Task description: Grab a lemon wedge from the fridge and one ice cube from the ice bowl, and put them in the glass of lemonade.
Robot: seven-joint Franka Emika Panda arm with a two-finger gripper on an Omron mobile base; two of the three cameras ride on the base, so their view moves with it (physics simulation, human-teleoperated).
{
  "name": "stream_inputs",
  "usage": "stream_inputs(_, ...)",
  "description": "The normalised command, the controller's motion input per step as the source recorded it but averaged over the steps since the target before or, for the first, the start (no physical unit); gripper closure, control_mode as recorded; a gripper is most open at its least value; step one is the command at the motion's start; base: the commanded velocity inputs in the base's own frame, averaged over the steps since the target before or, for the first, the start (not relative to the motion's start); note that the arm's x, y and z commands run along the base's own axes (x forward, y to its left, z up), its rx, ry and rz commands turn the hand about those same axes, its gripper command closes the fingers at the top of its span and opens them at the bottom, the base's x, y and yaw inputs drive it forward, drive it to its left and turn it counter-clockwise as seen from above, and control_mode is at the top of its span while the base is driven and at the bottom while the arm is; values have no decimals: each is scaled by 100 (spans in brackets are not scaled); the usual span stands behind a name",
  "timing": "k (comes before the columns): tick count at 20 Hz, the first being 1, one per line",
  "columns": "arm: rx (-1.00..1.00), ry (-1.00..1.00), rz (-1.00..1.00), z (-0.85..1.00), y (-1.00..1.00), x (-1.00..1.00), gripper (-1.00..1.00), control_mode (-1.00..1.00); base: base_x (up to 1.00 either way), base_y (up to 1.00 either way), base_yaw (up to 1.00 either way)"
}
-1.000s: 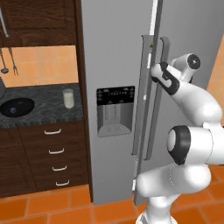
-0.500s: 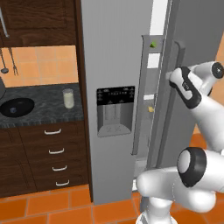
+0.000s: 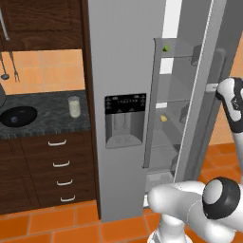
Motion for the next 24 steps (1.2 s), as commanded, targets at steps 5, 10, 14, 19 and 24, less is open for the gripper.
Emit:
stream_inputs(5, 11, 2, 0, 40, -100, -40, 100, -100, 0, 0, 0)
stream_inputs(10, 11, 2, -3, 26, -98, -20, 100, -100, 0, 0, 0)
stream_inputs(14, 8, 0, -1, 51, -77, -25, 100, -100, 0, 0, 0)
stream_inputs(19, 1, 0, -6, 25, -54, -28, -100, -100, 0, 0, 0)
stream_inputs(24, 9, -6, -4, 72, -65, -89, -100, -100, 0, 0, 0)
